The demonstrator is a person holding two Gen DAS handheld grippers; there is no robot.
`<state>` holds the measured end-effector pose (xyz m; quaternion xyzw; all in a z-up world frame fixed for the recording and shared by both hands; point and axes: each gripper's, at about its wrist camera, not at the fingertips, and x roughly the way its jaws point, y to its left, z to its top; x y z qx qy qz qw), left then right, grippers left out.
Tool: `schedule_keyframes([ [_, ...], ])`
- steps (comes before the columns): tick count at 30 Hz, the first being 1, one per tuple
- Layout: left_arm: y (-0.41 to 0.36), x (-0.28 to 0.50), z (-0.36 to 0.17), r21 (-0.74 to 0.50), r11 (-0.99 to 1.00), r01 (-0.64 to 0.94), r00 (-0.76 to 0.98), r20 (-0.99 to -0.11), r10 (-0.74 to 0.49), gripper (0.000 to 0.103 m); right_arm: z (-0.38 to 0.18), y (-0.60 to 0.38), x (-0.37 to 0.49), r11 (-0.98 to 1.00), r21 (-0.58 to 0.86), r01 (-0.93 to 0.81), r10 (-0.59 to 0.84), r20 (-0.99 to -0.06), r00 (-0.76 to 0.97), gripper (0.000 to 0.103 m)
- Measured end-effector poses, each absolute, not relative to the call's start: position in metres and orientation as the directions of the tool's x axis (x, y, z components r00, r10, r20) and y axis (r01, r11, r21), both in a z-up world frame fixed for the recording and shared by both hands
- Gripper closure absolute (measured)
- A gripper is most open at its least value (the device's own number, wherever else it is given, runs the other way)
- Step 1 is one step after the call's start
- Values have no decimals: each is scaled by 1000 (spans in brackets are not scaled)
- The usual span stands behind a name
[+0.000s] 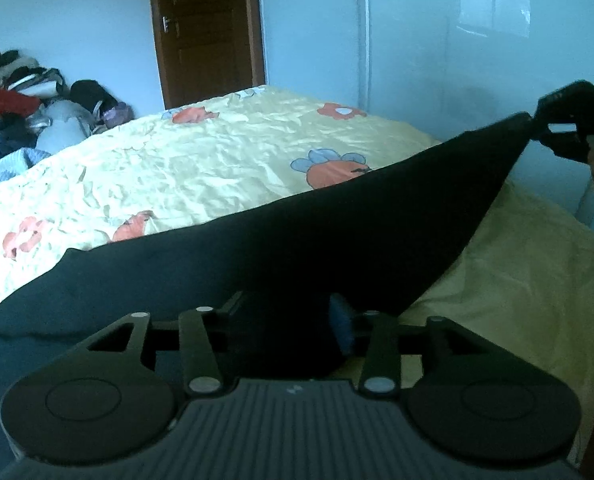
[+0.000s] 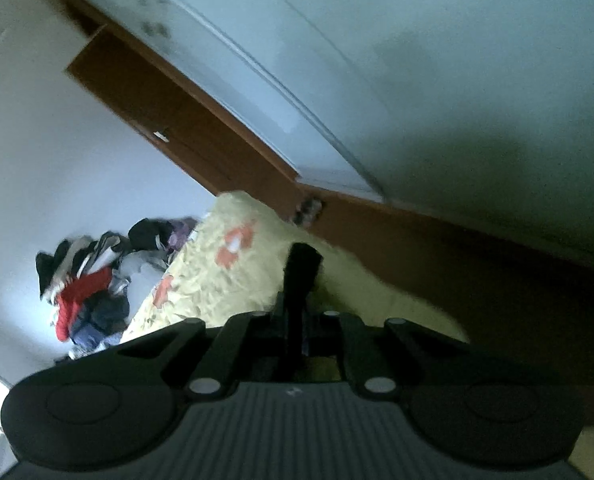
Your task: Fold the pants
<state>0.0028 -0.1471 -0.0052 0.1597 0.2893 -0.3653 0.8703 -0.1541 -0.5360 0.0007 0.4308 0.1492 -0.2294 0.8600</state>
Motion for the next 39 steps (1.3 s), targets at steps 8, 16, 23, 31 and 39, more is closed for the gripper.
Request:
schedule_keyframes([
  [8,-135,13,-8,70,714,697,583,-635,-507,41,-15,-535,-145,452,464,762,-424,-640,641,83],
  [16,-118,49,4,76,798,598,655,-621,-431,33,32,-388,-19,963,215,162,3,-610,793,58],
  [23,-120,106,-15,91,863,497,627,-725,-285,30,-21,-309,70,1000,8,-26,23,-744,668,47],
  [31,-110,100,-10,36,895,444,681,-663,-311,22,-4,-323,64,1000,23,18,4,-717,697,41],
  [39,-161,82,-27,108,900,421,695,-677,-244,17,-29,-334,48,998,0,64,-44,-736,676,13],
])
